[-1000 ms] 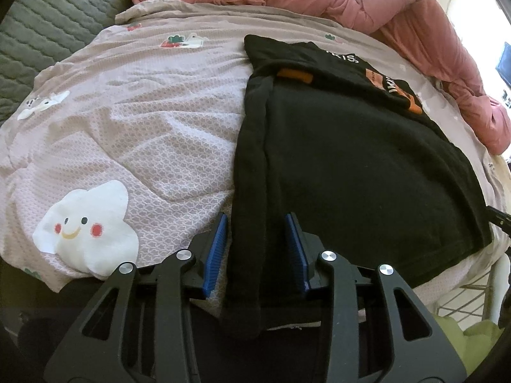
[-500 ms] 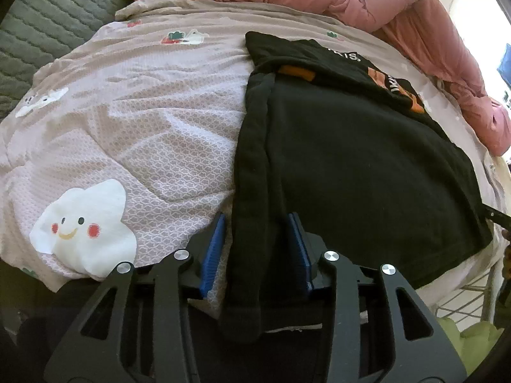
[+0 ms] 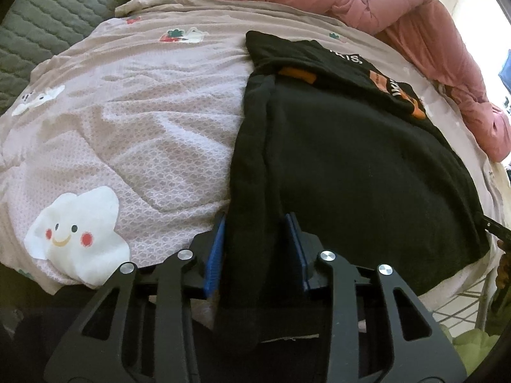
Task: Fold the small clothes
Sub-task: 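Close both tools on the black shirt's hem edge, then lift the hem with both tools and fold it over toward the collar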
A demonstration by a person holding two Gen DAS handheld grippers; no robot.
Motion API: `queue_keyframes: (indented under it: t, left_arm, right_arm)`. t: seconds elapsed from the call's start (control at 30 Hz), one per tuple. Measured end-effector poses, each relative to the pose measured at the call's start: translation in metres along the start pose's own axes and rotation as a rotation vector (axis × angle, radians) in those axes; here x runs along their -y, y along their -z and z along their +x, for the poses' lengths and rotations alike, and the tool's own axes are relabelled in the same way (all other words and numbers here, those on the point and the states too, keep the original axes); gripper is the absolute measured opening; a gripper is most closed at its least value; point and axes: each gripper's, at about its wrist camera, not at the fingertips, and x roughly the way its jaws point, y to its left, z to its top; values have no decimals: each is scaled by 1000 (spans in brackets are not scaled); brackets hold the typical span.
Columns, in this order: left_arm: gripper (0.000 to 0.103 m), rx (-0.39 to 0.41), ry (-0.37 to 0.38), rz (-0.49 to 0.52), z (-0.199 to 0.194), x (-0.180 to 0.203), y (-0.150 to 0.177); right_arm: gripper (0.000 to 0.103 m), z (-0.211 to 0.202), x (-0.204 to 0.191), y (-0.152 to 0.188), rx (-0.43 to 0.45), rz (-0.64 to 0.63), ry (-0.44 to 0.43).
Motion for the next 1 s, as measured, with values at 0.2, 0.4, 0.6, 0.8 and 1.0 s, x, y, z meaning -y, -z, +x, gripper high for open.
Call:
queue_keyframes:
  t: [0.2,0.4,0.6,0.8,1.0]
  left_arm:
    - [8,16,9,-4,-1,-1,-2]
    - [3,62,31,-15,-13,-2,-5]
    - [3,134,89,-28,-37,-2,-16]
    - [3,164,103,-51,-43,-2,-29]
    - [3,186,135,-95,-49,-7,-44]
  right_arm:
    - [17,1,-2,-3,0,-9,-2]
    - [14,-8,-4,-9,30,-19,-14]
    - [13,-31,-9,-19,107,-39,-36]
    - [13,-46,-13,-33,167,-49,-51]
    - [12,-54,-16,-47,212,-54,-62]
